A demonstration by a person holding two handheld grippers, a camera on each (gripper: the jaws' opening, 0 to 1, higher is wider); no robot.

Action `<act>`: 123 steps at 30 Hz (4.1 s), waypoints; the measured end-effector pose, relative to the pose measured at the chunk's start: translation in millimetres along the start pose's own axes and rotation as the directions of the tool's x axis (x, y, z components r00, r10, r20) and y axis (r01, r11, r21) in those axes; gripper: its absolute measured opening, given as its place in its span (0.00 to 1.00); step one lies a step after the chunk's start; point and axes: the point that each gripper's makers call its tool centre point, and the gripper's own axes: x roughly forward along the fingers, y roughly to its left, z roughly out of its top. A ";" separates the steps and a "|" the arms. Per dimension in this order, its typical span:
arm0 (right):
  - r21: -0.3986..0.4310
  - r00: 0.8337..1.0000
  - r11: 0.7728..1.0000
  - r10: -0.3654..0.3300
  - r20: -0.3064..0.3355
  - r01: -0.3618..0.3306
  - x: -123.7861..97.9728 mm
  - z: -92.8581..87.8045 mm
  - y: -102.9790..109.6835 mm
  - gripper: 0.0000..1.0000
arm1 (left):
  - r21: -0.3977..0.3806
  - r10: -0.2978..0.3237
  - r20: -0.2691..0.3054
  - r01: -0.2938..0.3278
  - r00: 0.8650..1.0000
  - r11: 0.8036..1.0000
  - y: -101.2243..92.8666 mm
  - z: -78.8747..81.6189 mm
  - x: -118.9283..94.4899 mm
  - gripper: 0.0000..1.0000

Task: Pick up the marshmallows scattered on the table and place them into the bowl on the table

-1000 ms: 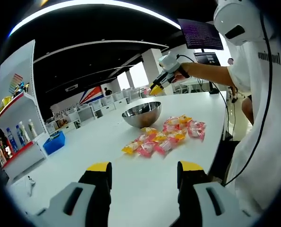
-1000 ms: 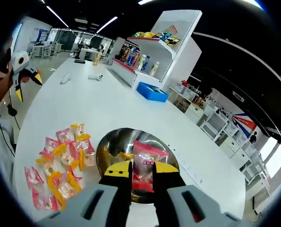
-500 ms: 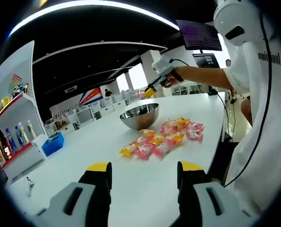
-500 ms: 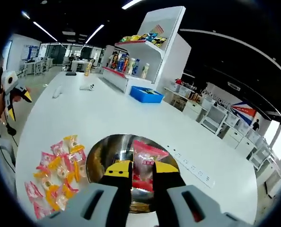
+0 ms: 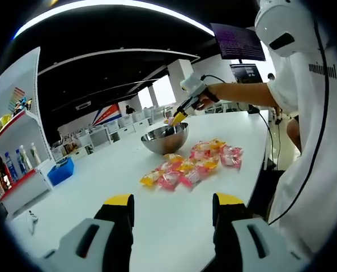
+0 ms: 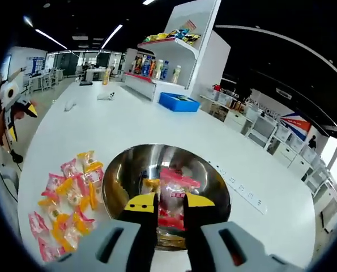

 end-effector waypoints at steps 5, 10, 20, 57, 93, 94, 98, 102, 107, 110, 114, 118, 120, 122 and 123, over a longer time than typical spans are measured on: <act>-0.026 1.000 1.000 -0.001 0.007 0.001 2.2 5.8 1.7 0.31 | -0.006 0.019 -0.004 -0.019 1.000 1.000 8.5 -1.4 -2.5 0.56; -0.006 0.999 1.000 0.002 0.047 -0.001 -15.6 9.9 7.1 0.31 | 0.002 0.021 -0.004 -0.021 1.000 1.000 7.2 2.2 -3.4 0.56; 0.034 0.996 0.999 -0.010 0.090 0.007 -60.3 -0.5 15.8 0.31 | 0.005 0.001 -0.002 -0.001 1.000 1.000 -0.3 2.5 2.7 0.56; 0.209 0.932 0.956 -0.257 0.255 0.206 -182.7 -47.8 14.2 0.36 | 0.009 -0.026 0.013 0.026 1.000 1.000 2.9 8.2 15.4 0.56; 0.406 0.859 0.848 -0.456 0.233 0.341 -256.7 -105.0 11.7 0.38 | 0.028 -0.038 0.014 0.037 0.999 0.999 -1.7 16.4 17.3 0.56; 0.405 0.858 0.848 -0.457 0.235 0.341 -257.3 -104.5 11.8 0.38 | 0.029 -0.037 0.015 0.036 0.999 0.999 -1.9 16.3 17.2 0.56; 0.406 0.852 0.845 -0.465 0.240 0.347 -260.6 -103.8 10.5 0.39 | 0.027 -0.035 0.024 0.035 0.999 0.999 -1.9 17.5 16.8 0.56; 0.403 0.849 0.841 -0.475 0.233 0.360 -266.6 -105.5 9.9 0.39 | 0.030 -0.042 0.027 0.042 0.999 0.999 -3.1 17.2 18.1 0.56; 0.406 0.844 0.836 -0.484 0.231 0.368 -272.4 -106.2 11.3 0.39 | 0.030 -0.051 0.034 0.050 0.998 0.998 -4.0 17.5 19.7 0.56; 0.393 0.850 0.843 -0.476 0.226 0.368 -272.9 -107.1 13.7 0.39 | 0.029 -0.053 0.037 0.052 0.998 0.998 -4.0 17.4 20.7 0.56; 0.216 0.912 0.926 -0.353 0.210 0.309 -261.5 -98.8 25.8 0.38 | 0.031 -0.061 0.038 0.060 0.997 0.998 -6.0 18.2 22.4 0.56; -0.008 0.966 0.975 -0.220 0.140 0.223 -243.2 -88.9 34.9 0.39 | 0.033 -0.064 0.041 0.063 0.997 0.997 -6.9 18.9 24.0 0.56; -0.078 0.979 0.981 -0.169 0.116 0.178 -235.7 -85.2 38.1 0.39 | 0.031 -0.067 0.046 0.066 0.997 0.997 -8.2 19.4 24.5 0.56; -0.163 0.991 0.980 -0.103 0.088 0.117 -227.5 -81.3 43.3 0.39 | 0.031 -0.067 0.045 0.066 0.997 0.997 -9.6 18.4 25.8 0.56; -0.190 0.996 0.979 -0.064 0.069 0.077 -222.2 -79.5 47.7 0.39 | 0.030 -0.067 0.044 0.065 0.997 0.997 -10.4 18.0 26.3 0.56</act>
